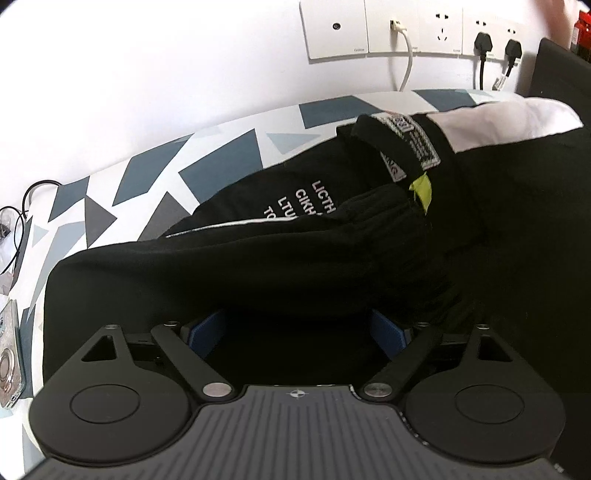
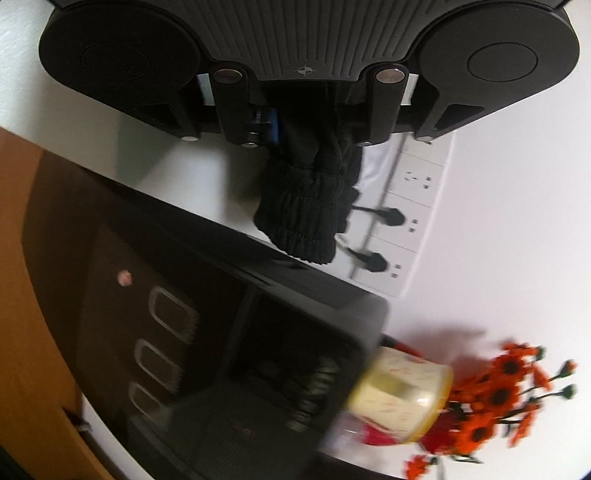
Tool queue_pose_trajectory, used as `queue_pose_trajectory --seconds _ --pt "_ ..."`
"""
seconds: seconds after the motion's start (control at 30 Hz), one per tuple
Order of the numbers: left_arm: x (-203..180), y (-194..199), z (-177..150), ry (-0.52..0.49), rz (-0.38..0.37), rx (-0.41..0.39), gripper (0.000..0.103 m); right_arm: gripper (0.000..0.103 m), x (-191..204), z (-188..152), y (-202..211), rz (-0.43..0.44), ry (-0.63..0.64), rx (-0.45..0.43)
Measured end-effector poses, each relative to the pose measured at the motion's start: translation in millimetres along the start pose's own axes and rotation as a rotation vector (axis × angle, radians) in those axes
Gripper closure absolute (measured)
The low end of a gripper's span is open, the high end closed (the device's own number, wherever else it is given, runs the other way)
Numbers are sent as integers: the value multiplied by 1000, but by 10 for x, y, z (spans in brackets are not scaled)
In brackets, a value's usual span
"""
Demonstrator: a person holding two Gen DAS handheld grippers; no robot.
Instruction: Fold clothes
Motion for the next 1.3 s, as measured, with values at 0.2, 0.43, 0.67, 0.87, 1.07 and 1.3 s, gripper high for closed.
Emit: queue_pose_trajectory --seconds 0.2,0.43,0.67,0.87,1.07,1.3 --pt "-94 244 149 -43 -117 -88 23 57 -177 -26 -166 -52 -52 -12" --pt "-235 -65 220 -7 -136 -37 20 79 -143 -20 -168 -2 -63 -35" --pt "-161 -52 274 19 -177 -37 12 81 370 -87 -15 81 25 -51" --pt "643 611 104 197 -240 -170 13 82 1143 -402 1 160 218 -19" --pt "1906 1148 -480 435 -167 -241 13 83 1999 -1120 -118 276 368 87" --pt "2802 1473 -1384 556 -65 -232 13 83 2916 -2767 -188 479 708 384"
Point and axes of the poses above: each gripper's, at about its wrist camera, not at the fingertips, and y roughly against the way its jaws point, x to its left, z to its top, the point moved 6 cm from there along -y, roughly the way its jaws point, and after that the axes turned 2 degrees about z, right-handed, at the moved point
